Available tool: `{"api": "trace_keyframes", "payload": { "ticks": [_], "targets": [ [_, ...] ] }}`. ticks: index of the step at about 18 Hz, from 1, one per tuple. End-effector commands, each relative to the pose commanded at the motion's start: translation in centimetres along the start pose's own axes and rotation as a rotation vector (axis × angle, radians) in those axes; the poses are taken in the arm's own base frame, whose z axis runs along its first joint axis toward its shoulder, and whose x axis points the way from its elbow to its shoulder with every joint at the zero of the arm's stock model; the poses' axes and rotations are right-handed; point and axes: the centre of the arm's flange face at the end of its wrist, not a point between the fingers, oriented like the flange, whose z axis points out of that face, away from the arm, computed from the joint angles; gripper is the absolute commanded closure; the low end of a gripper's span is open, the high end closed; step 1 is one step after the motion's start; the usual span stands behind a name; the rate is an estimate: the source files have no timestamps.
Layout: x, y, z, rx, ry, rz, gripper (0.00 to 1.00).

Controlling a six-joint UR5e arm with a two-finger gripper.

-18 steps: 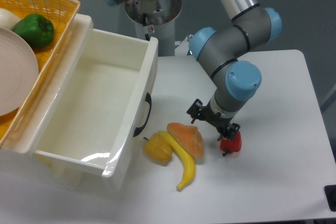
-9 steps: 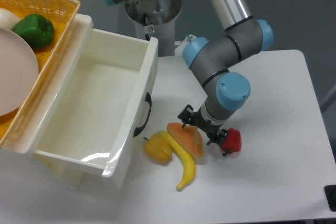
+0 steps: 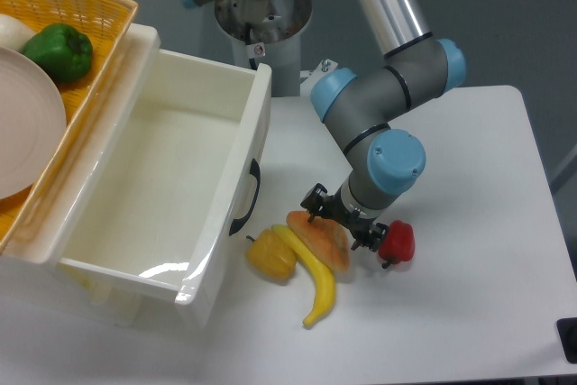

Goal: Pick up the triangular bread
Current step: 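Lower the open gripper onto the bread slice and close on it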

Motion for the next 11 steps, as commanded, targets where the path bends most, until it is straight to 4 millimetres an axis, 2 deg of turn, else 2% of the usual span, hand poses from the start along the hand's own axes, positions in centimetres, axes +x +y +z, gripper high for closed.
{"api": "trace_keyframes", "payload": {
  "ticks": [6,8,11],
  "targets": [
    [-0.20,-0.02,0.48,-0.003,0.007,-0.005,0.01],
    [-0.26,-0.03,0.50,-0.004,0.006,-0.002,0.10],
    [-0.39,-0.16,0.32,-0.002,0.003,-0.002,0.31]
  ]
}}
